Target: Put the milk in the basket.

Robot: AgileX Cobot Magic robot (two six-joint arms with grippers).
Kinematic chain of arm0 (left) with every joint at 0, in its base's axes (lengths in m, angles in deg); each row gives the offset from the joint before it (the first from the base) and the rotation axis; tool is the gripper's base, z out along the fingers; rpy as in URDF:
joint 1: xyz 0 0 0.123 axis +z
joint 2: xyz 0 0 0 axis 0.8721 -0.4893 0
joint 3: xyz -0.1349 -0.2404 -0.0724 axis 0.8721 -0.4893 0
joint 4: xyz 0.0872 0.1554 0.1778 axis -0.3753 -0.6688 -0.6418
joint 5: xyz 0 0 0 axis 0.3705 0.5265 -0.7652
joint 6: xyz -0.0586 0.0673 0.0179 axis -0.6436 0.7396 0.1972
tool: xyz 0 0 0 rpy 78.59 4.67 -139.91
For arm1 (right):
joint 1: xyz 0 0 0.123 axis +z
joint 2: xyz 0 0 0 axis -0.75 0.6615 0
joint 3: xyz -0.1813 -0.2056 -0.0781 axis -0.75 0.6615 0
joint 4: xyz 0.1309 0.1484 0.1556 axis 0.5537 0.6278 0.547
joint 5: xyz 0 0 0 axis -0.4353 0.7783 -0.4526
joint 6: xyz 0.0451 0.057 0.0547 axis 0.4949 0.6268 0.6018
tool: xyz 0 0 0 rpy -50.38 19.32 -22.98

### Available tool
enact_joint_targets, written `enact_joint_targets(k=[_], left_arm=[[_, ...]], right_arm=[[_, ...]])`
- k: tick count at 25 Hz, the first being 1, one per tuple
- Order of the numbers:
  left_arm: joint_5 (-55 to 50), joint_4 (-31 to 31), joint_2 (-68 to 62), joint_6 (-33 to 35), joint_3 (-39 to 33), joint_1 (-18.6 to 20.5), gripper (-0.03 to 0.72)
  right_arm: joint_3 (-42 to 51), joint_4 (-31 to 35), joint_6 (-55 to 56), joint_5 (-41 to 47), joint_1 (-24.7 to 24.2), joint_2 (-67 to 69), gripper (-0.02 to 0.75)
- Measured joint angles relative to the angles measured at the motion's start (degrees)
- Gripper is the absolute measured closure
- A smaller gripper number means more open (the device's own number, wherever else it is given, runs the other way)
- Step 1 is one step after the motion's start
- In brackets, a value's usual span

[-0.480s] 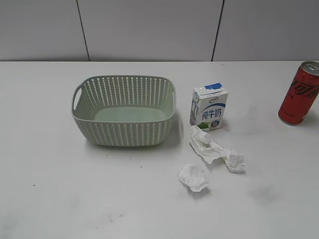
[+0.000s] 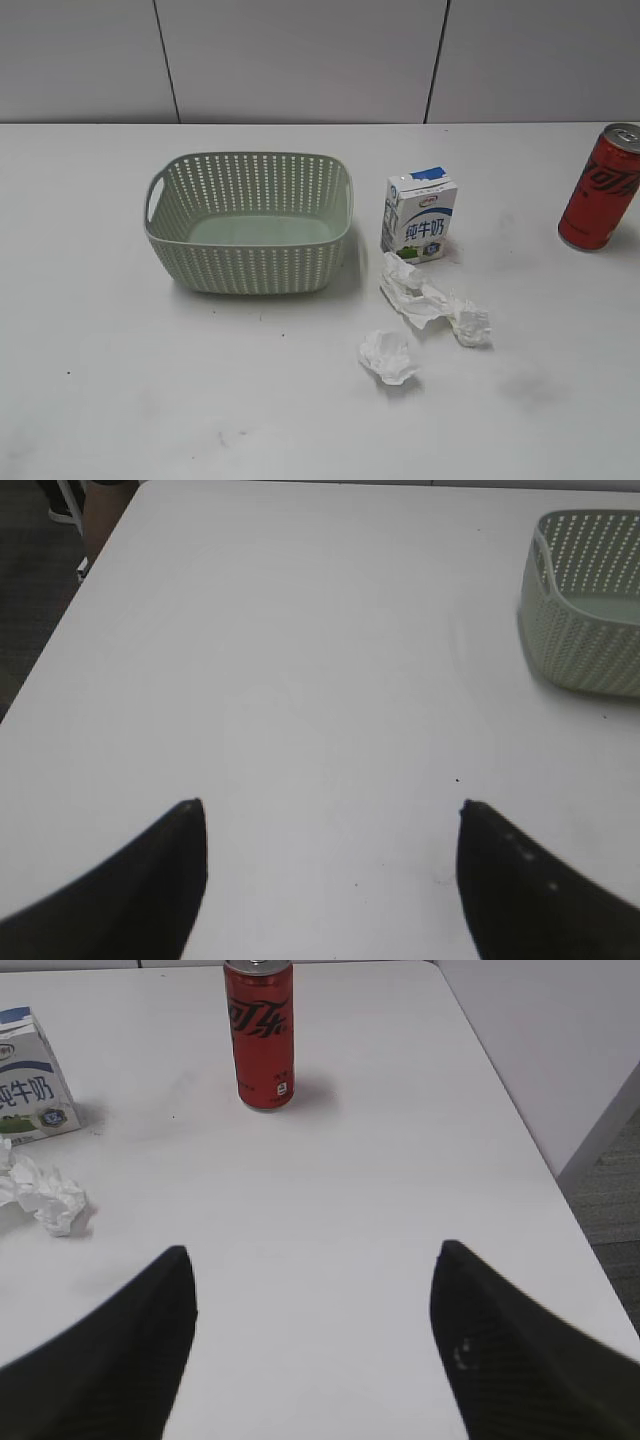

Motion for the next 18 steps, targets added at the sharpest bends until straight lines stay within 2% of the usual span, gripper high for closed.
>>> enact_joint_targets(k=[9, 13, 18], left_arm=[[1.75, -1.02, 0.00, 0.86, 0.51, 0.00, 0.126], [9.88, -1.20, -2.42, 2.08, 1.14, 0.00, 0.126], [23.60, -1.13, -13.12, 2.34, 1.14, 0.00, 0.126]], right_arm=[[0.00, 0.00, 0.00, 0.00, 0.00, 0.00, 0.155], [0.00, 0.00, 0.00, 0.00, 0.00, 0.00, 0.155], [0.00, 0.00, 0.00, 0.00, 0.00, 0.00, 0.155]])
